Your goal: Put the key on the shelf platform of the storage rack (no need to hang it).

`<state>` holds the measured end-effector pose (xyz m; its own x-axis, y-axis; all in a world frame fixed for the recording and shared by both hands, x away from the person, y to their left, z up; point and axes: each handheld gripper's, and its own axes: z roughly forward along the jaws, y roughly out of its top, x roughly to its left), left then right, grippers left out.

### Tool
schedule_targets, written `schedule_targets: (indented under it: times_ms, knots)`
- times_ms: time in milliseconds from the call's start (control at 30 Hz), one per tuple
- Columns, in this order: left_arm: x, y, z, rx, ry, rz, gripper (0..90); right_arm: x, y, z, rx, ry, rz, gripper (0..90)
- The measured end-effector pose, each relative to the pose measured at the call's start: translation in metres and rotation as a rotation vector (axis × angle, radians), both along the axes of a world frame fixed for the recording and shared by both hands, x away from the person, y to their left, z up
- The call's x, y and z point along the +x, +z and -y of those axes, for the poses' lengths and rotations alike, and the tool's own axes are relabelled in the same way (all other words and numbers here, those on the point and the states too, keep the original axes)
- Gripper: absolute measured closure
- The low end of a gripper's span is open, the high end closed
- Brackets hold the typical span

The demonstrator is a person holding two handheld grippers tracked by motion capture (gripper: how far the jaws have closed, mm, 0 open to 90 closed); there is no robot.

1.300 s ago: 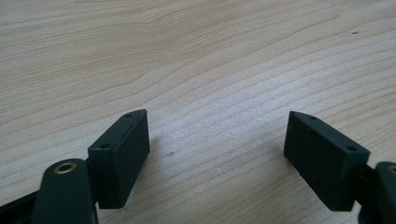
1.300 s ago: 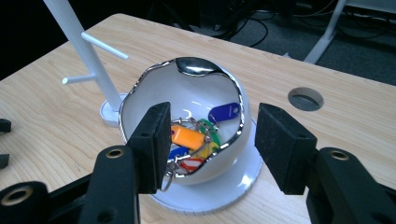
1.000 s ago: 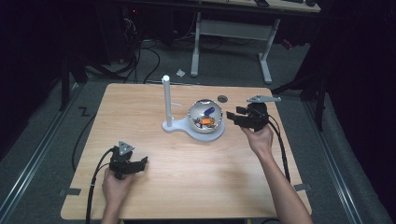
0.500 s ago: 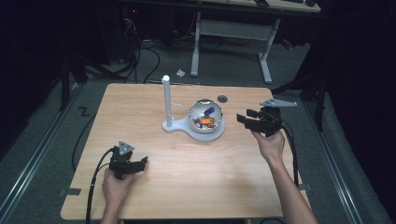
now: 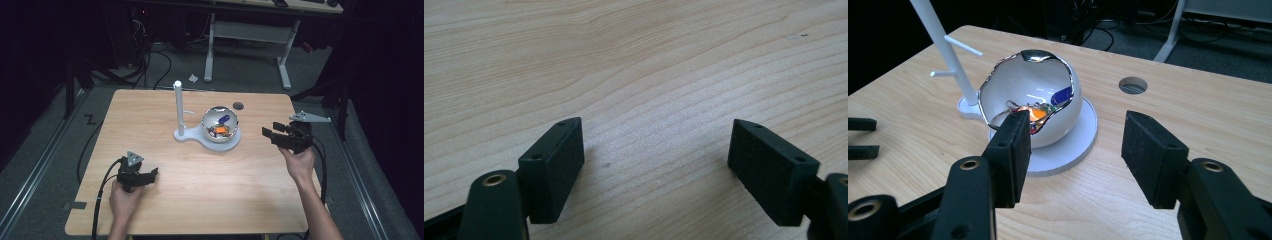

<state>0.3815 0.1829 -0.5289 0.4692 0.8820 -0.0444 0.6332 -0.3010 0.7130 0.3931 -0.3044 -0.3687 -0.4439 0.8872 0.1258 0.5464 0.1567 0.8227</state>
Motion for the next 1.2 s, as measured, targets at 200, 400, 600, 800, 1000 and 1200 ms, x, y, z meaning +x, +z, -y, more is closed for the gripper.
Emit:
schedule_targets:
  times_ms: [200,400,600,800,1000,1200]
  knots:
    - [0.0,0.0,0.0,0.0,0.0,0.0,22.9,-0.013,-0.001,0.002,-0.008,0.002,0.001,45.8]
    - [0.0,0.0,0.0,0.0,0.0,0.0,22.9,-0.027,-0.007,0.013,0.002,-0.022,0.006,46.0]
    - [0.0,0.0,0.0,0.001,0.0,0.001,22.9,-0.036,-0.013,0.021,0.01,-0.046,0.017,46.0]
    - [0.0,0.0,0.0,0.001,0.0,0.001,22.9,-0.045,-0.019,0.028,0.026,-0.066,0.027,46.0]
    - [0.0,0.0,0.0,0.001,0.002,0.001,22.9,-0.052,-0.027,0.033,0.032,-0.082,0.036,45.8]
    - [0.0,0.0,0.0,0.002,0.001,0.001,22.8,-0.056,-0.037,0.036,0.032,-0.096,0.037,45.8]
